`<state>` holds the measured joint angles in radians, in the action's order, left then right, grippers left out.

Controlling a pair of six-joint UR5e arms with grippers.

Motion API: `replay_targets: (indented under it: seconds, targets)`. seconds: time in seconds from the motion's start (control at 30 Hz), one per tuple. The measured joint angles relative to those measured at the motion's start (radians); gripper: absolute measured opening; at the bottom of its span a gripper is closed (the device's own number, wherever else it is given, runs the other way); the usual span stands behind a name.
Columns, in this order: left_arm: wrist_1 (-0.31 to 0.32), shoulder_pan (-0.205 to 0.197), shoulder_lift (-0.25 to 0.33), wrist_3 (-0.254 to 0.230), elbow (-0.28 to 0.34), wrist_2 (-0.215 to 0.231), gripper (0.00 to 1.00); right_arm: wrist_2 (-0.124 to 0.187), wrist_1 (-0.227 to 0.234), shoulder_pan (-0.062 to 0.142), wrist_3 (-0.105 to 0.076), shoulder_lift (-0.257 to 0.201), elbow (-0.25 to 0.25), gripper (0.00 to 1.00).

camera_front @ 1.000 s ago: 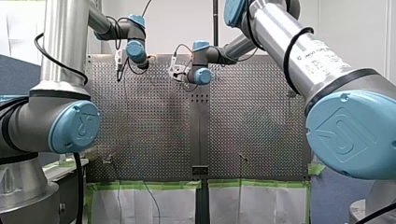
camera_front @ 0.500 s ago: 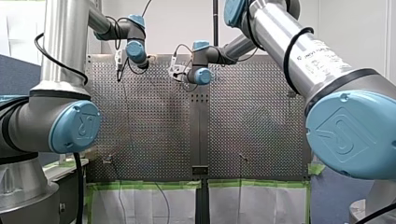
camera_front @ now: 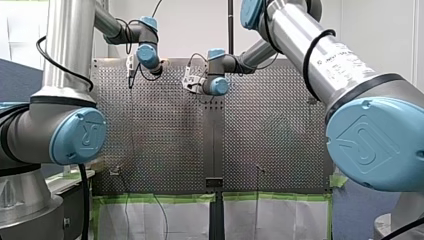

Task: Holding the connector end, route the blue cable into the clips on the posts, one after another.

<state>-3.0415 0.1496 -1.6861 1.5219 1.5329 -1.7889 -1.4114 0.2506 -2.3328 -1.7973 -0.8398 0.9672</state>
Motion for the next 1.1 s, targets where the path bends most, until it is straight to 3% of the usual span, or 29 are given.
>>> replay_targets:
  seconds: [0.57,1.1]
  targets:
    - [-0.034,0.048,-0.038,-0.016,0.0,-0.034,0.0,-0.006,-0.004,0.019,0.0,0.001,0.024,0.0]
    - [-0.047,0.1,-0.093,-0.003,0.0,-0.087,0.0,-0.089,-0.003,0.031,0.022,0.001,0.111,0.0]
